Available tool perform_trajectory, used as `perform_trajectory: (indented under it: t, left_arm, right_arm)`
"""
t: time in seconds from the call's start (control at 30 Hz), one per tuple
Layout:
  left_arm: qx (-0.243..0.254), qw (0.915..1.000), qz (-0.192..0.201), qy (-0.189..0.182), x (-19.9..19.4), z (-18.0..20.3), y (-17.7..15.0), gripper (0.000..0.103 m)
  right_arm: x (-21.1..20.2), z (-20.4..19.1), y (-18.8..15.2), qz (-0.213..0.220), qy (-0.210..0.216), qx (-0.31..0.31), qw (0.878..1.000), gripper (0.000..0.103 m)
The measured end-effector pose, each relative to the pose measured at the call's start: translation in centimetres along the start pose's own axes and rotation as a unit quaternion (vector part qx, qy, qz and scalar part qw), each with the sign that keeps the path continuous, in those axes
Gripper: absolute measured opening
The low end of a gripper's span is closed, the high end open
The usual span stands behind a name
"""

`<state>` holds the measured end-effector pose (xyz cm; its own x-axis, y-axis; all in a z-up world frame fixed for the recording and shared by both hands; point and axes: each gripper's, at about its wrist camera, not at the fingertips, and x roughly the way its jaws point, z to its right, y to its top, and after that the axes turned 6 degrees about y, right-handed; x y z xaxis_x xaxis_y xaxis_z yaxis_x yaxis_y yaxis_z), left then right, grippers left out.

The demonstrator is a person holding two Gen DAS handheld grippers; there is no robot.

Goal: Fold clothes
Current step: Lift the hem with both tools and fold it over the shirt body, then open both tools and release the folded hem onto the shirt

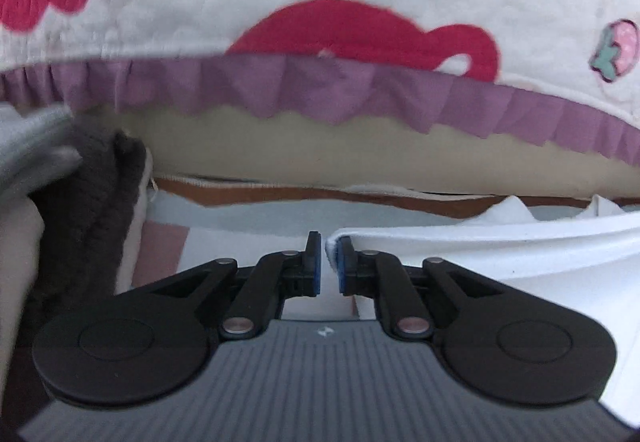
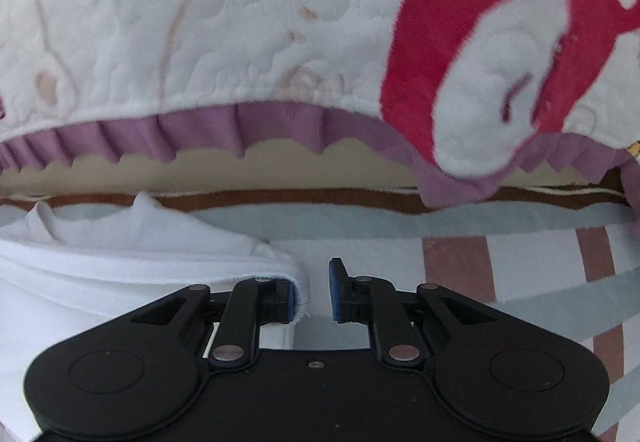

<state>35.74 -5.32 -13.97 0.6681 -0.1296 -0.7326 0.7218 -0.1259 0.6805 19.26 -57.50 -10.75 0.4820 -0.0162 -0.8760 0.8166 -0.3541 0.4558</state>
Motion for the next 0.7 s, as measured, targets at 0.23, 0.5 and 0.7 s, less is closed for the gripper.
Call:
perform_trajectory:
  t: [0.23,0.5,0.7]
  left_arm:
    - [0.014,0.9985,-0.042,0.031,4.4,1.4,-0.9,0.01]
    - [-0.05,0.9977,0.007,-0.045,1.8,-0.7,0.7,0.05]
    - [-0.13,0.9851,0.035,-0.108,0.2,-3.3,0.5,0.058]
  right_arm:
    - [5.4,0.5,0.4,-0.037,-0.008,0.033,0.999,0.016]
    - [3.3,6.0,-0.8,0.097,0.196,0.226,0.949,0.049]
    - [3.1,8.9,-3.0,0.131,0.217,0.293,0.922,0.053]
